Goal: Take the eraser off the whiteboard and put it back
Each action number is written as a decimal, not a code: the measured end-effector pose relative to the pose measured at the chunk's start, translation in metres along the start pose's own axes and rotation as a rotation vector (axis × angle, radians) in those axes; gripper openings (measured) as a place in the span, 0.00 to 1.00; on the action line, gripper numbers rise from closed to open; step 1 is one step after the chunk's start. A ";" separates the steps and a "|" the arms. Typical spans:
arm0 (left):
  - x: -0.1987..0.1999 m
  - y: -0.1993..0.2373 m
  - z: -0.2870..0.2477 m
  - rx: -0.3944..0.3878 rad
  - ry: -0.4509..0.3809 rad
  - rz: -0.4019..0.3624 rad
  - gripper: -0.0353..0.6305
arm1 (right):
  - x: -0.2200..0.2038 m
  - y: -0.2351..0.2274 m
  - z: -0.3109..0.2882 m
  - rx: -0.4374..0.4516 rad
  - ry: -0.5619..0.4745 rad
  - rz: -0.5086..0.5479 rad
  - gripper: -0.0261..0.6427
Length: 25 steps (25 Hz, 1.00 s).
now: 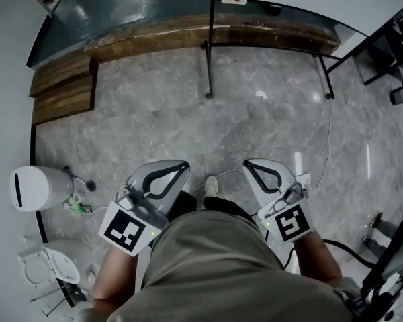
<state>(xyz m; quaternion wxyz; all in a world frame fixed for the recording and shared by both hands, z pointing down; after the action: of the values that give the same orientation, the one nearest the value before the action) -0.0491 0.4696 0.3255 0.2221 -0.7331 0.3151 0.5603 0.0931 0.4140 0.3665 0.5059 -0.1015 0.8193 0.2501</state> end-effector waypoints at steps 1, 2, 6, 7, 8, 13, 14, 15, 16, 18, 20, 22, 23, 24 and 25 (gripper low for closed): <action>0.001 0.005 -0.004 -0.004 -0.001 0.001 0.06 | 0.000 -0.003 -0.005 0.003 0.000 -0.003 0.04; 0.002 0.011 -0.006 -0.004 -0.001 0.009 0.06 | 0.001 -0.007 -0.010 0.004 0.000 -0.008 0.04; -0.002 0.039 -0.017 -0.015 0.003 0.025 0.06 | -0.001 -0.020 -0.034 0.003 0.014 -0.020 0.04; -0.004 0.046 -0.019 -0.020 0.003 0.032 0.06 | -0.001 -0.021 -0.041 0.002 0.019 -0.021 0.04; -0.007 0.055 -0.022 -0.026 0.000 0.039 0.06 | -0.001 -0.023 -0.047 -0.001 0.024 -0.021 0.04; -0.011 0.106 -0.035 -0.076 -0.031 0.066 0.06 | 0.008 -0.042 -0.085 -0.047 0.053 -0.037 0.04; -0.010 0.118 -0.037 -0.093 -0.032 0.062 0.06 | 0.012 -0.047 -0.093 -0.061 0.057 -0.043 0.04; -0.010 0.131 -0.040 -0.109 -0.033 0.057 0.06 | 0.015 -0.051 -0.101 -0.074 0.061 -0.048 0.04; -0.009 0.146 -0.043 -0.124 -0.033 0.052 0.06 | 0.018 -0.057 -0.112 -0.089 0.066 -0.052 0.04; -0.005 0.176 -0.051 -0.155 -0.040 0.031 0.06 | 0.024 -0.071 -0.136 -0.118 0.076 -0.051 0.04; 0.000 0.207 -0.057 -0.188 -0.047 0.008 0.06 | 0.034 -0.084 -0.160 -0.145 0.083 -0.047 0.04; 0.004 0.235 -0.061 -0.216 -0.052 -0.009 0.06 | 0.046 -0.095 -0.183 -0.169 0.089 -0.049 0.04; 0.007 0.248 -0.062 -0.229 -0.056 -0.025 0.06 | 0.052 -0.099 -0.194 -0.176 0.092 -0.048 0.04; 0.009 0.258 -0.063 -0.243 -0.061 -0.045 0.06 | 0.058 -0.102 -0.203 -0.182 0.096 -0.045 0.04; 0.011 0.268 -0.063 -0.256 -0.067 -0.061 0.06 | 0.062 -0.104 -0.211 -0.189 0.100 -0.042 0.04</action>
<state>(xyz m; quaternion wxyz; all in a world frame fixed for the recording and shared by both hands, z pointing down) -0.1942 0.2361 0.3398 0.1539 -0.7456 0.2109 0.6131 -0.0562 0.2226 0.3562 0.4576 -0.1783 0.8141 0.3099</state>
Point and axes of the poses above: the fingertips, and each gripper's own axes: z backward along the fingers, y to its left, x out of its top, the point moved 3 cm from there along z, backward along the fingers, and after that the axes turned 13 degrees about -x, right-handed, at the moved point
